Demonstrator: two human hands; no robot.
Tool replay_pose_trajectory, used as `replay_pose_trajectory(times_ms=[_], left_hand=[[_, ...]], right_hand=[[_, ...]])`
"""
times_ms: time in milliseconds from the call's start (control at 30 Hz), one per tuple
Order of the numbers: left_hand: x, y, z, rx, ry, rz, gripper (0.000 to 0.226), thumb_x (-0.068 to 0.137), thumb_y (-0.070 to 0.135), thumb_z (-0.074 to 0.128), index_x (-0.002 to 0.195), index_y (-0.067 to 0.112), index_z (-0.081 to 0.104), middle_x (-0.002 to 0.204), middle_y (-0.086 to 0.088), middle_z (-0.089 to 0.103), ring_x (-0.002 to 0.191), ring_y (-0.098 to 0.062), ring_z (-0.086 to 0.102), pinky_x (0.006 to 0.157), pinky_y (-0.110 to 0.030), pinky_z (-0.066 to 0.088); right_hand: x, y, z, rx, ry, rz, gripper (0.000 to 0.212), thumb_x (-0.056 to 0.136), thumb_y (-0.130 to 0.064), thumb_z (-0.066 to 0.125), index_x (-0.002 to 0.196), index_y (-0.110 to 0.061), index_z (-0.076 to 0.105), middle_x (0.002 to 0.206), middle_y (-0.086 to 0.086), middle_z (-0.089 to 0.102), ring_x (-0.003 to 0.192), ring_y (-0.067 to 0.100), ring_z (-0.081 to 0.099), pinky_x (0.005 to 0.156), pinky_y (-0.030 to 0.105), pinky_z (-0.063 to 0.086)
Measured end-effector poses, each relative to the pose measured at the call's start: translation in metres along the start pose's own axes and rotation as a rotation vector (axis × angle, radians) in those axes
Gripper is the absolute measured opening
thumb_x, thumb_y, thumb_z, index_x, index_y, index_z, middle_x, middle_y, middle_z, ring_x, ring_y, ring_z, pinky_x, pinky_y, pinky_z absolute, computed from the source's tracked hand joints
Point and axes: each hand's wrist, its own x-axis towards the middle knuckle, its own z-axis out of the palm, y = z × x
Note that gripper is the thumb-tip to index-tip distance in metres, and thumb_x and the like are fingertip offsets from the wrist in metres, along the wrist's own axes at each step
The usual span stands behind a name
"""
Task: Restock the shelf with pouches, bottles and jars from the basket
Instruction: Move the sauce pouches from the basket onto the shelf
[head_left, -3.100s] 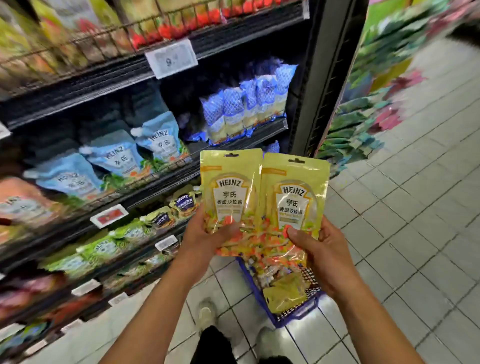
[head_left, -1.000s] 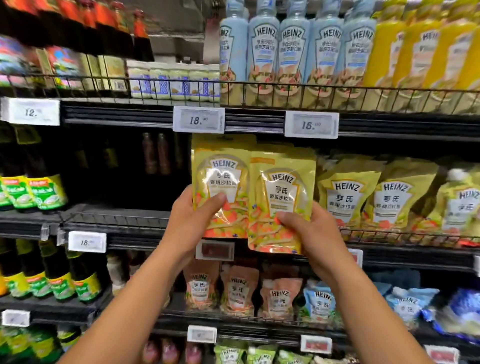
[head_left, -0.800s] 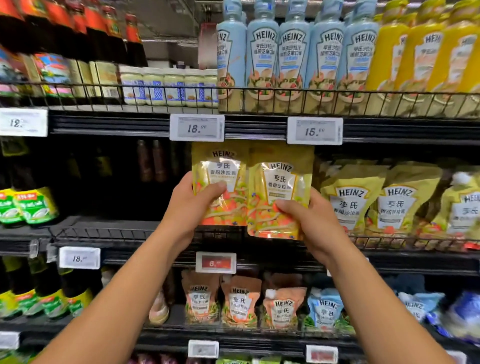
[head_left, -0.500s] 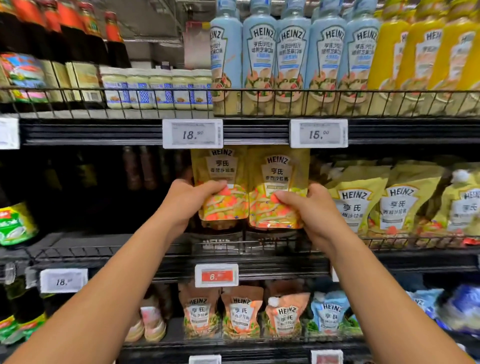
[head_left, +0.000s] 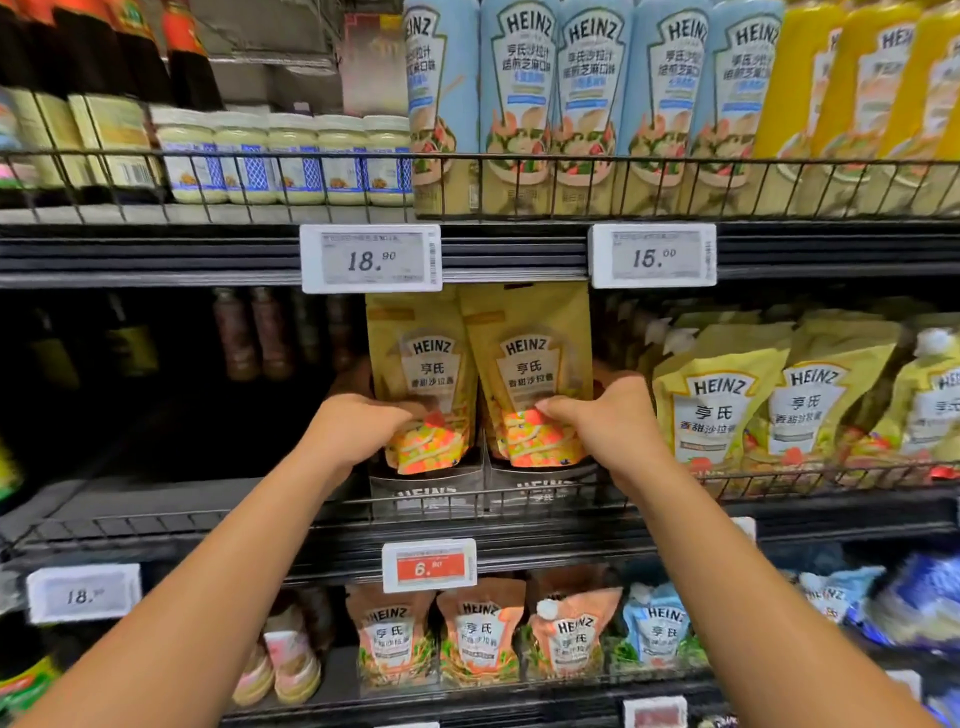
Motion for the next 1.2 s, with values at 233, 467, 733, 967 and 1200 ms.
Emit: replay_pose_trajectory(times_ms=[233,467,733,967,1200], left_hand=[[0.000,-0.008,0.006,0.058,-0.044,0.080,0.030,0.062,0.014,0.092,0.085,0.025,0.075,0.079,0.011,0.077,0.071,0.004,0.070,0.065,-0.012,0.055],[0.005,-0.003,0.000,-0.020,-0.013,0.181,0.045,0.075,0.017,0.086,0.116,0.024,0.069,0.100,0.005,0.075,0.090,-0.011,0.071,0.080,-0.027,0.056],[0.014,0.006,-0.014,-0.035,-0.086,0.356,0.043,0.078,0.003,0.081,0.114,0.023,0.067,0.105,0.005,0.072,0.090,0.001,0.067,0.075,-0.019,0.053],[0.022,-0.001,-0.005,-0.097,-0.105,0.335,0.046,0.079,-0.003,0.077,0.121,0.013,0.065,0.113,-0.003,0.072,0.101,-0.016,0.068,0.084,-0.030,0.055],[0.022,-0.003,-0.005,-0.101,-0.073,0.341,0.051,0.076,0.005,0.082,0.117,0.023,0.060,0.105,0.014,0.069,0.094,0.002,0.066,0.069,-0.013,0.054]], right_hand=[[0.005,0.004,0.001,-0.112,-0.038,-0.005,0.030,0.078,-0.016,0.082,0.108,-0.013,0.073,0.093,-0.002,0.076,0.090,0.019,0.073,0.077,0.032,0.058],[0.009,0.001,-0.011,-0.369,0.076,-0.067,0.021,0.088,-0.018,0.071,0.108,-0.011,0.072,0.099,0.009,0.074,0.094,0.029,0.067,0.079,0.036,0.055],[0.004,-0.005,-0.009,-0.325,0.061,0.087,0.021,0.094,-0.009,0.058,0.114,-0.010,0.064,0.084,0.011,0.072,0.069,0.026,0.070,0.065,0.043,0.061],[0.012,0.001,-0.002,0.075,-0.002,0.219,0.043,0.095,0.003,0.055,0.136,-0.010,0.054,0.120,0.013,0.067,0.083,0.027,0.076,0.076,0.038,0.064],[0.005,0.006,-0.001,0.072,0.008,0.150,0.019,0.094,0.002,0.058,0.107,-0.011,0.061,0.093,0.008,0.074,0.073,0.021,0.077,0.075,0.040,0.064]])
